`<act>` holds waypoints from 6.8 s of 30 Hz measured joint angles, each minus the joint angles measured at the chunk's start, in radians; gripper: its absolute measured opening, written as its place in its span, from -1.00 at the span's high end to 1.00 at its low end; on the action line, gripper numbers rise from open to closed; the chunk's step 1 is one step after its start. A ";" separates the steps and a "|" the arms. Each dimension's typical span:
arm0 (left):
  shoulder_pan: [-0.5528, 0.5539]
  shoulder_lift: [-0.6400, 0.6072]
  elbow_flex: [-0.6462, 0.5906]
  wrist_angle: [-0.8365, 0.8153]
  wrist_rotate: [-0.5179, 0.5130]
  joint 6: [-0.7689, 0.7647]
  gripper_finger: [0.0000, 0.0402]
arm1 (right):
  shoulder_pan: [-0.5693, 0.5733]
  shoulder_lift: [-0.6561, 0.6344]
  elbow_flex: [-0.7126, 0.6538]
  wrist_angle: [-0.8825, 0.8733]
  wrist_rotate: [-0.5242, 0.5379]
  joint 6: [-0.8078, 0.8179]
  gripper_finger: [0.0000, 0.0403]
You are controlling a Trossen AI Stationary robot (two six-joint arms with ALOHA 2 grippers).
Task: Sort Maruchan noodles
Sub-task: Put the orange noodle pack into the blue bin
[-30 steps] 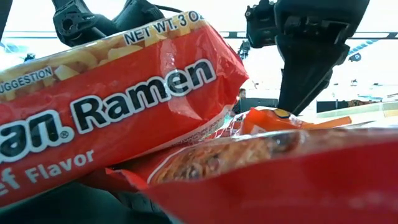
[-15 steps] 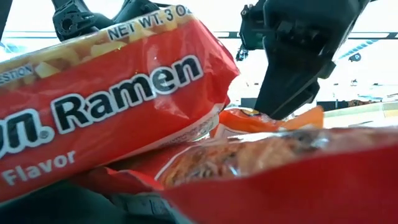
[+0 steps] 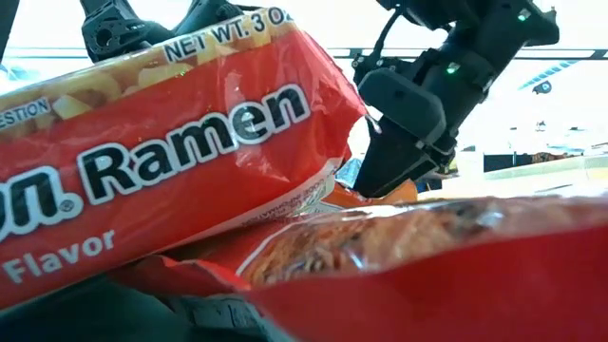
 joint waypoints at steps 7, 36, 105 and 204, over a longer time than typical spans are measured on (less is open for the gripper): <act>0.014 0.000 0.000 0.000 -0.012 0.108 -0.03 | 0.017 -0.013 0.077 -0.026 -0.064 -0.043 -0.11; 0.040 -0.024 -0.160 0.174 -0.090 -0.237 -0.03 | -0.012 -0.012 0.103 -0.319 -0.133 0.068 -0.11; 0.071 0.140 0.046 0.104 0.090 -0.192 -0.03 | -0.009 0.053 -0.003 0.017 -0.094 -0.173 -0.11; 0.672 -0.087 0.122 0.077 -0.171 0.874 0.20 | 0.023 -0.150 0.197 -0.462 -0.134 -0.118 -0.11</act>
